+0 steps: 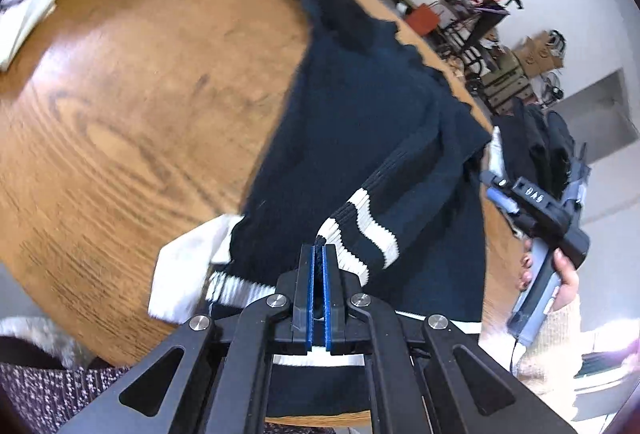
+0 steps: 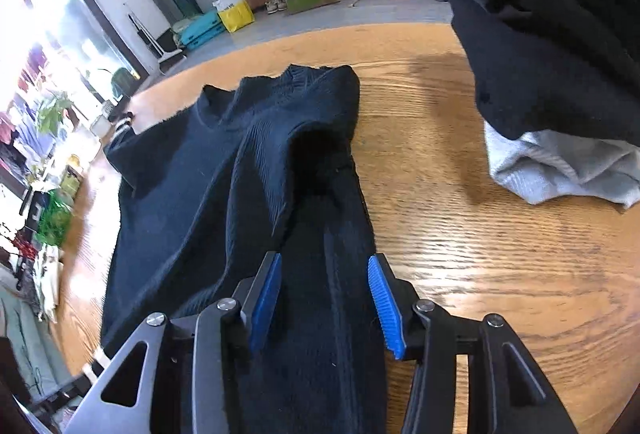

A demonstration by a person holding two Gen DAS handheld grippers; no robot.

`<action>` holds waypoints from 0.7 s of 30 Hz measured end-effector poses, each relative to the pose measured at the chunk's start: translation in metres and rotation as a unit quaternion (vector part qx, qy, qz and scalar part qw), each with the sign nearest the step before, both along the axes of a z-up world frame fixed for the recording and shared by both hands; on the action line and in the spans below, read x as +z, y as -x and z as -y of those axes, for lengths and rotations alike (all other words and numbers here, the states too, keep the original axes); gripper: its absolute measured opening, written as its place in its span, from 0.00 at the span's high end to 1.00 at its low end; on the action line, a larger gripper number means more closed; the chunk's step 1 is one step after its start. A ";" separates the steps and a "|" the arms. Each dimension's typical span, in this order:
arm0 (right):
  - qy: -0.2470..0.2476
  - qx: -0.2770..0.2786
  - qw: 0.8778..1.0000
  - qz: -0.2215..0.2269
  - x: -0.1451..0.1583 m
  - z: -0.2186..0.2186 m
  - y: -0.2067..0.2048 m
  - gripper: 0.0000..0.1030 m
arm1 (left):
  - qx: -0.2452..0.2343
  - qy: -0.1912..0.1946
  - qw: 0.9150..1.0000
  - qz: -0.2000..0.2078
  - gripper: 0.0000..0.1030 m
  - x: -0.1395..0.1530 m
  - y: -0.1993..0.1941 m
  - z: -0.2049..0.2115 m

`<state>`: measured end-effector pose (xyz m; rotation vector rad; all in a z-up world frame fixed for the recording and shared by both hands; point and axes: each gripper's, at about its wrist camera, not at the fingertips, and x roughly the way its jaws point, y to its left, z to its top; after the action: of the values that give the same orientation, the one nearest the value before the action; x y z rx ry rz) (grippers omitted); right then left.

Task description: Fold clothes

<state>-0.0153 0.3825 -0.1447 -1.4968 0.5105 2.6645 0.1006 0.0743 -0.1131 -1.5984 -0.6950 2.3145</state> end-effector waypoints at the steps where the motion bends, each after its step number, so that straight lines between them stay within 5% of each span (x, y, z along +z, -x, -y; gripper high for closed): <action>1: -0.003 -0.003 1.000 -0.003 0.001 0.000 0.002 0.52 | -0.003 -0.007 1.000 0.003 0.97 -0.002 -0.001 0.000; 5: 0.004 -0.001 1.000 -0.023 0.006 -0.002 0.013 0.57 | -0.004 -0.013 1.000 -0.002 0.97 -0.003 -0.001 0.000; 7: 0.009 0.001 1.000 -0.026 0.006 -0.003 0.018 0.71 | 0.012 -0.011 1.000 -0.008 0.97 -0.002 -0.001 0.011; 11: -0.041 -0.009 0.999 -0.018 -0.001 -0.005 0.026 0.80 | 0.042 -0.002 0.999 -0.006 0.97 -0.002 -0.001 0.039; 14: -0.067 0.009 0.997 -0.035 0.005 -0.002 0.018 0.79 | 0.042 -0.007 0.999 0.006 0.97 -0.008 -0.003 0.044; 18: -0.130 0.026 0.990 -0.057 0.015 0.002 0.011 0.59 | 0.031 -0.034 0.999 0.021 0.97 -0.012 -0.008 0.044; 21: -0.146 0.060 0.986 -0.048 0.010 0.009 0.020 0.59 | 0.024 -0.041 0.999 0.025 0.97 -0.013 -0.007 0.041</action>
<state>-0.0350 0.3737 -0.1346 -1.3613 0.0272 2.7600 0.1072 0.0337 -0.1264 -1.6262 -0.8362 2.2541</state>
